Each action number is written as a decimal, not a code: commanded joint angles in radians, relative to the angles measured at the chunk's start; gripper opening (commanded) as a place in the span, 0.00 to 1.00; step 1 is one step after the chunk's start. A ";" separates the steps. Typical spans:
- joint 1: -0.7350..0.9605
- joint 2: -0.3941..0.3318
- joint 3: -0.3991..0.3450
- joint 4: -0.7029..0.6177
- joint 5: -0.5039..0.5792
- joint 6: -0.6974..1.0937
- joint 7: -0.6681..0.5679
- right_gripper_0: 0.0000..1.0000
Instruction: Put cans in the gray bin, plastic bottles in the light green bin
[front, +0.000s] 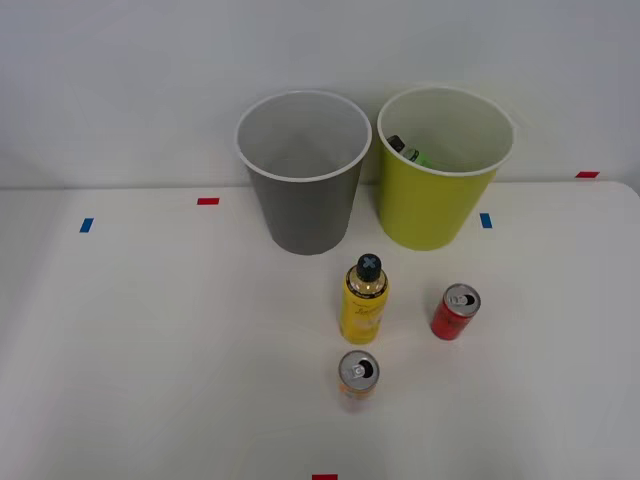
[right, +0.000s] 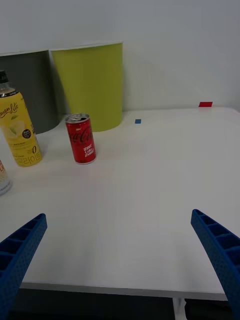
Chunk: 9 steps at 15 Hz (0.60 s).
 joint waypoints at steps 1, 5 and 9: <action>0.001 -0.001 0.000 0.000 -0.001 0.001 0.006 1.00; 0.001 -0.001 0.000 0.000 -0.001 0.001 0.006 1.00; 0.001 -0.001 0.000 0.000 -0.001 0.001 0.006 1.00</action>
